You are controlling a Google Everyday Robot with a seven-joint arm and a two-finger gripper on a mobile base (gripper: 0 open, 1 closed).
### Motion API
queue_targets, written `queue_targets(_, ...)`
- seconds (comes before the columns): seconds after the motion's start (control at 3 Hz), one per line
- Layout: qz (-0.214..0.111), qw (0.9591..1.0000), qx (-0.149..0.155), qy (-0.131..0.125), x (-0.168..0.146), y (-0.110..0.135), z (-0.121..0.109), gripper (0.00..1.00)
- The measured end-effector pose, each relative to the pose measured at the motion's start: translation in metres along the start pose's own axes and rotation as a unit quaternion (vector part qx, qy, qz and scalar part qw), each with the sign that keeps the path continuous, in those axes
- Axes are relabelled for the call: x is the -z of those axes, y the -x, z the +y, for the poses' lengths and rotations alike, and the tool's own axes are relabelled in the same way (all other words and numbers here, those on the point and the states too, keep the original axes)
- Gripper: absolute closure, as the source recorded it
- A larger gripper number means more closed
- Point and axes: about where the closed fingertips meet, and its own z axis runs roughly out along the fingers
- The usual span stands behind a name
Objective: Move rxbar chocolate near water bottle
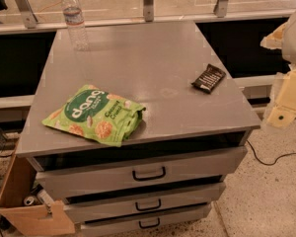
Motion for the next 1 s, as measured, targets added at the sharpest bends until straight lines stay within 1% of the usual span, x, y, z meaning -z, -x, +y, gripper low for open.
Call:
queue_targets(0.33, 0.000, 1.0000, 0.000, 0.000, 0.000, 0.000, 0.000, 0.00)
queue_targets(0.67, -0.003, 0.9998, 0.006, -0.017, -0.014, 0.004, -0.006, 0.00)
queue_targets(1.0, -0.017, 0.9976, 0.029, -0.061, -0.030, 0.012, -0.034, 0.00)
